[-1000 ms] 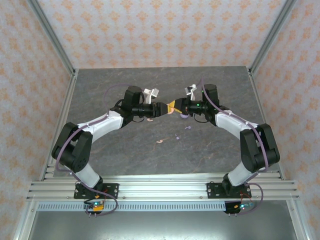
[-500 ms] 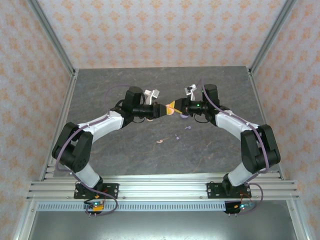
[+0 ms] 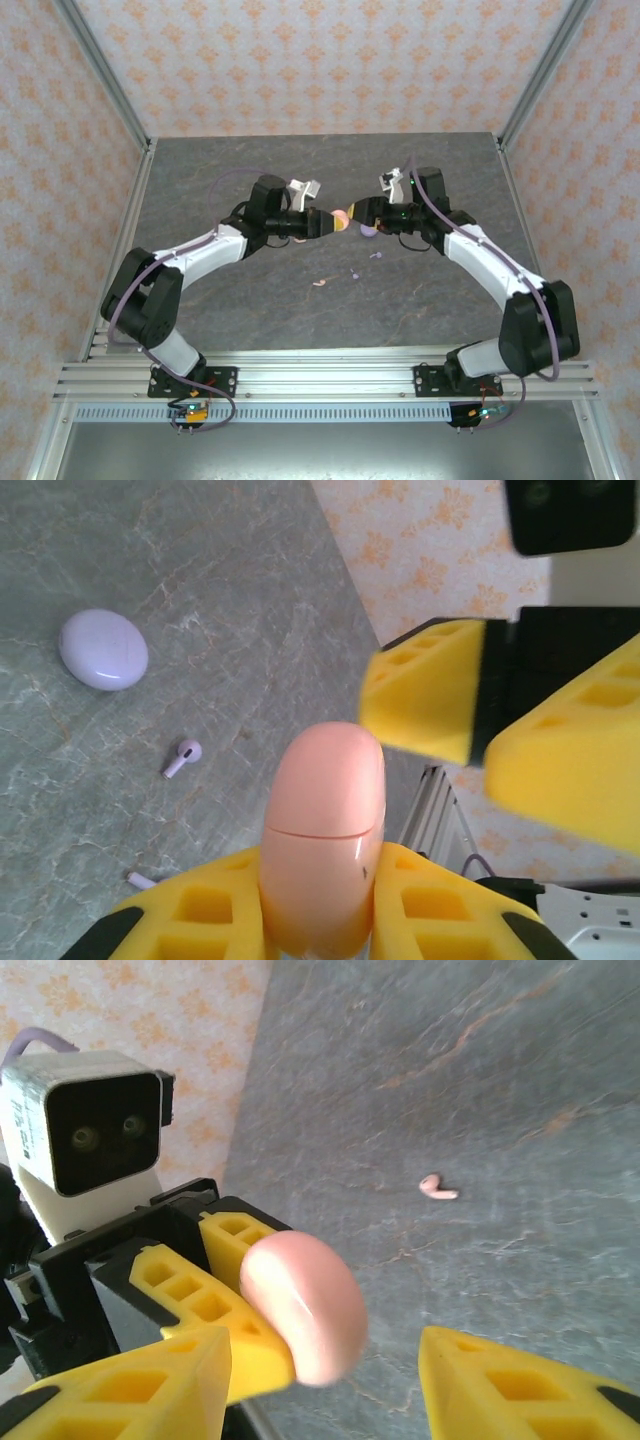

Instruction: Insert the wireless bluetooth earbuds into the charging case

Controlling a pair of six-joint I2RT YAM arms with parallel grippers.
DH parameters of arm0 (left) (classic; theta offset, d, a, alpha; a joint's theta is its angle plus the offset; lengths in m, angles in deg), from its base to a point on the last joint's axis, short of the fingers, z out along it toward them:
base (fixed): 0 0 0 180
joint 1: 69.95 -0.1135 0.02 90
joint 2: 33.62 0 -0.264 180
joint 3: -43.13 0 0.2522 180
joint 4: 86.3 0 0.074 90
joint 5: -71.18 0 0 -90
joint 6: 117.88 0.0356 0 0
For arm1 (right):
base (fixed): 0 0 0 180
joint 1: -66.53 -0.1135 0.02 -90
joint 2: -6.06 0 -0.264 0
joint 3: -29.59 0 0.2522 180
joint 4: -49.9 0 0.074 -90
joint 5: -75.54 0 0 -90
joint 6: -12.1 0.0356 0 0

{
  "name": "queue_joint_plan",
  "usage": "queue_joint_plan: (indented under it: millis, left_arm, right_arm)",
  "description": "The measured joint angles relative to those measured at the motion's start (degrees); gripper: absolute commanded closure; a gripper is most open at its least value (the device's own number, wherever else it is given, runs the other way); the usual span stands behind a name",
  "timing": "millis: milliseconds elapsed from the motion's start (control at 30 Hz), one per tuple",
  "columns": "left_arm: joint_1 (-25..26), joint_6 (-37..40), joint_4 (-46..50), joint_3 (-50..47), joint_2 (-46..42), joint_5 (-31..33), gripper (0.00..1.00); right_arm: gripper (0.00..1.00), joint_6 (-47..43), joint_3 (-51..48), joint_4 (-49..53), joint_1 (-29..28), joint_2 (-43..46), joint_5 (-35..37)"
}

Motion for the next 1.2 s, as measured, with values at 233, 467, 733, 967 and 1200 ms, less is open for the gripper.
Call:
queue_joint_plan:
  millis: [233,467,733,967,1200]
  left_arm:
    - [1.5,6.3,-10.7,-8.3,-8.0,4.4,0.78]
    - [4.2,16.4,-13.6,-9.5,-11.9,5.4,0.79]
    - [5.2,23.8,-14.2,-10.9,-14.6,6.0,0.79]
    - [6.4,27.0,-13.5,-10.9,-14.7,5.9,0.79]
    - [6.8,28.5,-12.3,-10.9,-14.7,5.9,0.79]
  right_arm:
    - [0.45,-5.7,0.2,8.0,-0.1,9.6,4.6]
    - [0.46,-10.5,1.4,14.6,-4.3,11.5,5.1]
    - [0.46,-12.5,3.0,17.0,-6.6,11.8,6.0]
    - [0.45,-12.5,3.2,17.0,-6.6,12.2,6.2]
    - [0.45,-12.5,4.3,17.0,-6.8,12.2,7.2]
